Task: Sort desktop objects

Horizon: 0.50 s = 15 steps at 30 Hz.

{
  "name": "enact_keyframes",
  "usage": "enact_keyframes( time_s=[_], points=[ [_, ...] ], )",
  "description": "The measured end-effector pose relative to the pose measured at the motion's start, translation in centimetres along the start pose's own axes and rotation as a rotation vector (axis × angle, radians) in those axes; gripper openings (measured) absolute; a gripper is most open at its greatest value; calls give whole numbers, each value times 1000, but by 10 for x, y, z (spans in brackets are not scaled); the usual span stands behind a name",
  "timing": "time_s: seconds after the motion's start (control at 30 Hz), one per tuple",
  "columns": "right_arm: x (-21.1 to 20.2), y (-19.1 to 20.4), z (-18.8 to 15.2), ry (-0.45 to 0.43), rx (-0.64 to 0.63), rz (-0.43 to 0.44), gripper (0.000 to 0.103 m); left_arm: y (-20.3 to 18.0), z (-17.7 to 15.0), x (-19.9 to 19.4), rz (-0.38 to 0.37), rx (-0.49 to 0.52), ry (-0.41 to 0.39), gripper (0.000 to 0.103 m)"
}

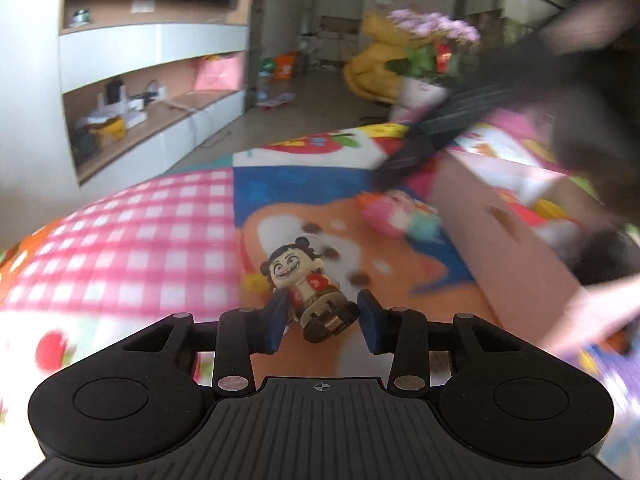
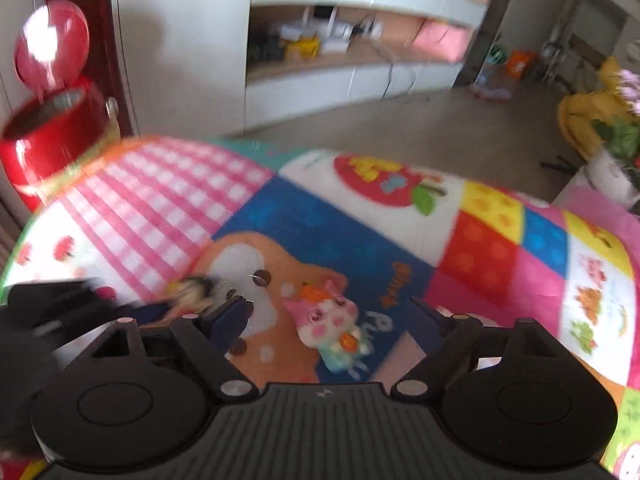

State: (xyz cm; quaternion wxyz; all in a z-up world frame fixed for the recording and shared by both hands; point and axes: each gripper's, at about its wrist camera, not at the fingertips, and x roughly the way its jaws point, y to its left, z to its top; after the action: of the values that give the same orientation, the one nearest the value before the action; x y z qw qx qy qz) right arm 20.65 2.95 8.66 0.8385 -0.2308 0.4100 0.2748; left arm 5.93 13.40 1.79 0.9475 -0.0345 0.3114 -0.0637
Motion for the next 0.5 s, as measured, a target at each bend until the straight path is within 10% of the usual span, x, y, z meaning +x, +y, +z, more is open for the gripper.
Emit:
enact_keyframes(
  time_s=[0.17, 0.23, 0.27, 0.5],
  points=[
    [53, 15, 8, 117, -61, -96, 82, -9, -23, -41, -84, 28, -32, 42],
    [68, 19, 5, 197, -50, -117, 46, -14, -29, -51, -92, 37, -44, 42],
    [68, 21, 4, 217, -50, -110, 46, -17, -31, -54, -88, 49, -50, 42],
    [-55, 9, -17, -46, 93, 68, 44, -33, -20, -85, -97, 70, -98, 36]
  ],
)
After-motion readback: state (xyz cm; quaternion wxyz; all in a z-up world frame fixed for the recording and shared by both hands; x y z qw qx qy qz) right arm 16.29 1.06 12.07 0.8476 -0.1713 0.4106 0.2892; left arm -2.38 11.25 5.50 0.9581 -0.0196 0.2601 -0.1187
